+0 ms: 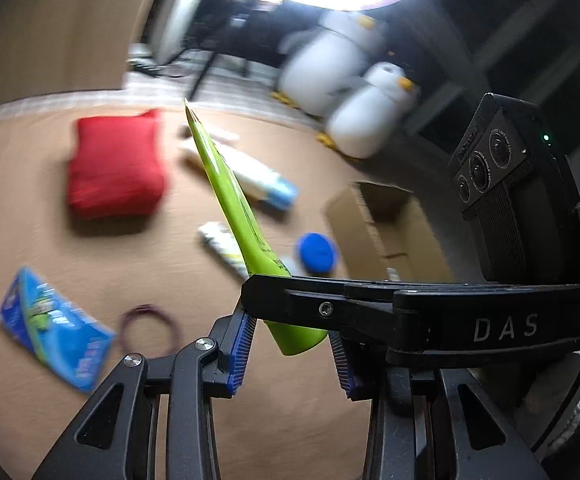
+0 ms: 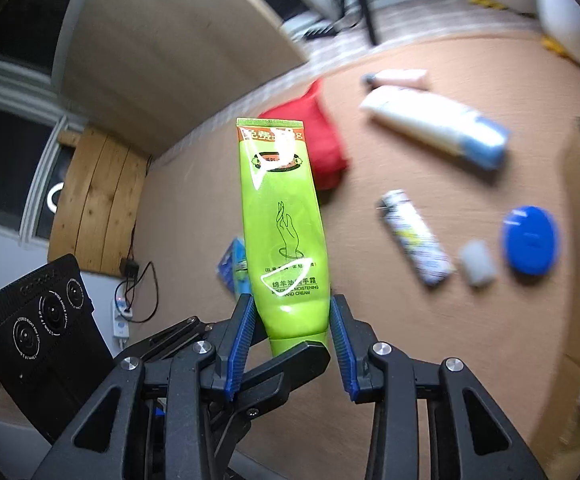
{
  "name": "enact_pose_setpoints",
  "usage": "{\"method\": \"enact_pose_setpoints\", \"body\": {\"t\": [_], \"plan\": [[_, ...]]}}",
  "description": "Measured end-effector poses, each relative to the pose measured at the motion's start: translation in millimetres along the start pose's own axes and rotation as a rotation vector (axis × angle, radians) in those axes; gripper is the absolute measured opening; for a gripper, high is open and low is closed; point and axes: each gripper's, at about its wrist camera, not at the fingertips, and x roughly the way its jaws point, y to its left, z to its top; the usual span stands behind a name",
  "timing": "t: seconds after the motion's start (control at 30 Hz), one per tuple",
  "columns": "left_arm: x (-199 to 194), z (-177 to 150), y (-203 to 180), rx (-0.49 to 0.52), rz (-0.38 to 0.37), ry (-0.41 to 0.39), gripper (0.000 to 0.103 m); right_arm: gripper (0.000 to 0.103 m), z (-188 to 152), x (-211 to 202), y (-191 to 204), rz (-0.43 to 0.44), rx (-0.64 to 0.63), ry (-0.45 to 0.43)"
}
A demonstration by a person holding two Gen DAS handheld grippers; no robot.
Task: Organize objects
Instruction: 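Carry the green tube into the cardboard box and release it, then move the right gripper to the patterned lighter and grasp it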
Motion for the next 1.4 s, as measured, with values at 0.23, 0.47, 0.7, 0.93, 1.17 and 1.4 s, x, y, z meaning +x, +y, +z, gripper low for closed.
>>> {"method": "enact_pose_setpoints", "body": {"t": [0.23, 0.47, 0.7, 0.93, 1.17, 1.4], "plan": [[45, -4, -82, 0.107, -0.101, 0.062, 0.038, 0.035, -24, -66, -61, -0.065, 0.099, -0.091], [95, -14, -152, 0.187, -0.172, 0.135, 0.038, 0.035, -50, -112, -120, -0.121, 0.206, -0.153], [130, -23, -190, 0.225, -0.192, 0.190, 0.038, 0.035, -63, -131, -159, -0.149, 0.266, -0.173], [137, -25, -199, 0.236, -0.162, 0.191, 0.038, 0.043, -65, -138, -170, -0.176, 0.268, -0.178], [123, -16, -171, 0.204, -0.135, 0.169, 0.038, 0.049, -62, -131, -164, -0.184, 0.262, -0.185], [87, -14, -132, 0.186, -0.061, 0.127, 0.039, 0.049, -57, -119, -136, -0.223, 0.186, -0.195]]}}
